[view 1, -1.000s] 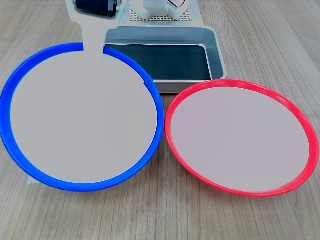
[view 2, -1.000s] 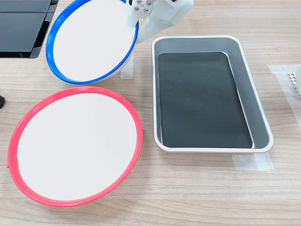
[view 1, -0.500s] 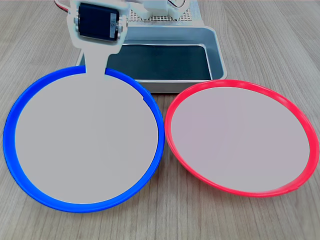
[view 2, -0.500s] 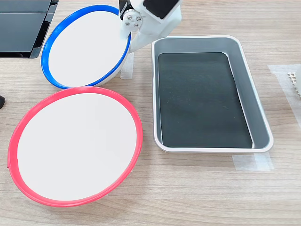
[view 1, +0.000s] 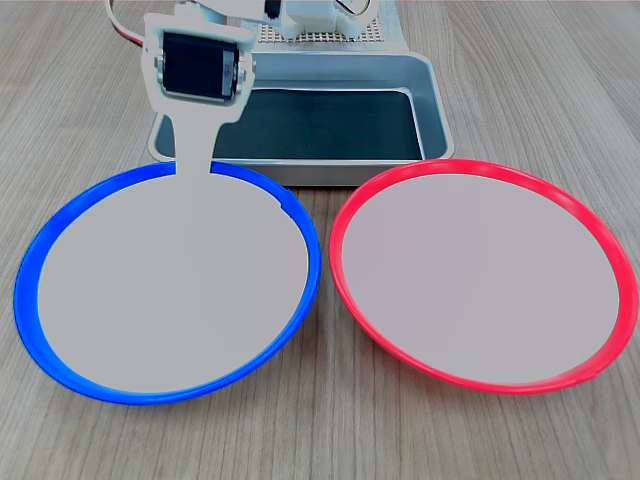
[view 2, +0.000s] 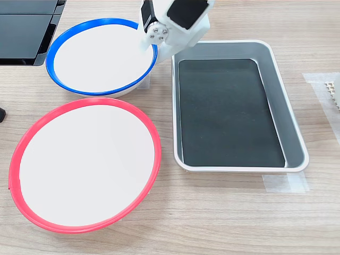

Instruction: Lift the stacked dish and set it down on the table.

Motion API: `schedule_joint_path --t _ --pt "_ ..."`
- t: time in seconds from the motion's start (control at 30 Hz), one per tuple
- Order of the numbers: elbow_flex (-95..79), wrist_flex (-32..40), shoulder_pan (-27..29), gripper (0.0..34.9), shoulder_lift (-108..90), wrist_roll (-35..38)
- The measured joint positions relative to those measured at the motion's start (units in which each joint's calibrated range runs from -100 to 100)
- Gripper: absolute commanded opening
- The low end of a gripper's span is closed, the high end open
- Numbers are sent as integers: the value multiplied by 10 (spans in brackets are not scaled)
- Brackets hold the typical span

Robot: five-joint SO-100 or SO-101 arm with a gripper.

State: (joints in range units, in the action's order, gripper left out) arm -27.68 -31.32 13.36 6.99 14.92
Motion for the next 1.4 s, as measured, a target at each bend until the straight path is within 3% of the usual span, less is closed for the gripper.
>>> schedule_joint_path --t 0.27,0.3,0.33,0.37,0.5,0.6,0.77,0.87,1.2,1.4 --pt "-62 -112 -6 88 -146 21" --pt "-64 -132 -7 80 -170 21" --pt "-64 -155 -11 2 -194 21" --pt "-67 -201 -23 2 -241 21" --pt "-77 -240 -38 0 -298 4" --pt "-125 -215 -67 0 -396 -47" --pt "-331 -74 -118 0 -609 -118" --pt "-453 -34 -138 0 -728 -134" --pt "-721 -76 -140 0 -1019 -137" --pt "-723 -141 -127 0 -1055 -137"
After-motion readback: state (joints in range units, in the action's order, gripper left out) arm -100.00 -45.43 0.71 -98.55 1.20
